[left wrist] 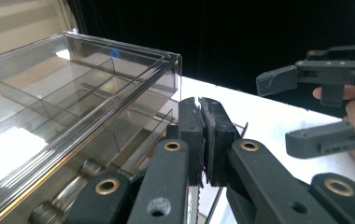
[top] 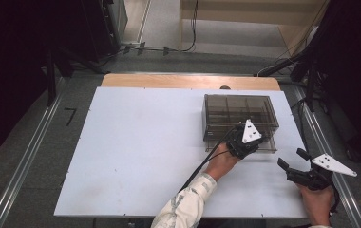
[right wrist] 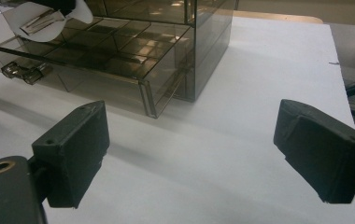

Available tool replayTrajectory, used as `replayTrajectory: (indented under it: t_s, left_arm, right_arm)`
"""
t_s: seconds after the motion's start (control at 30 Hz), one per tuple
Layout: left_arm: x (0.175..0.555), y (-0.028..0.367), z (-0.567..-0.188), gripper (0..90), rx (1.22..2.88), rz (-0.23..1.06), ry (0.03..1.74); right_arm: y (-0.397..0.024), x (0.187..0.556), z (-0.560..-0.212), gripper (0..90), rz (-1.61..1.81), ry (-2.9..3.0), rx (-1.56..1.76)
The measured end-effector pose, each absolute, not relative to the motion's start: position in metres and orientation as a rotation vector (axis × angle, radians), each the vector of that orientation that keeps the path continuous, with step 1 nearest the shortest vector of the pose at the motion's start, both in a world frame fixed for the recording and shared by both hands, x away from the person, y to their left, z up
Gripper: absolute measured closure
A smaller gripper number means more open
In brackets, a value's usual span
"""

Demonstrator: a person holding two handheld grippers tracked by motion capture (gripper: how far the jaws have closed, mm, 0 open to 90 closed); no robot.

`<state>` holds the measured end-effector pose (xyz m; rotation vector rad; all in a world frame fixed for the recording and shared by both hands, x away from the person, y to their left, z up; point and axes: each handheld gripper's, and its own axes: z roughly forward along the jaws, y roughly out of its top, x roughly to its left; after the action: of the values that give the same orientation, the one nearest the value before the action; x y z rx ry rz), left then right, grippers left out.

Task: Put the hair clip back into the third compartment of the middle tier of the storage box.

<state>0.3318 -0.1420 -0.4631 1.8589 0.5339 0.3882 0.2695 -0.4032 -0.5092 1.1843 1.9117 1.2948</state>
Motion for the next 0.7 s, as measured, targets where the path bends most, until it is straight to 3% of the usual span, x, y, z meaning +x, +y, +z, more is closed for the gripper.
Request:
replayTrajectory:
  t_s: [0.7]
  left_arm:
    - [0.339,-0.162,-0.466,88.5,1.864,0.405,0.555]
  right_arm:
    - [-0.403,0.269,-0.509,9.1,1.296,1.913,1.184]
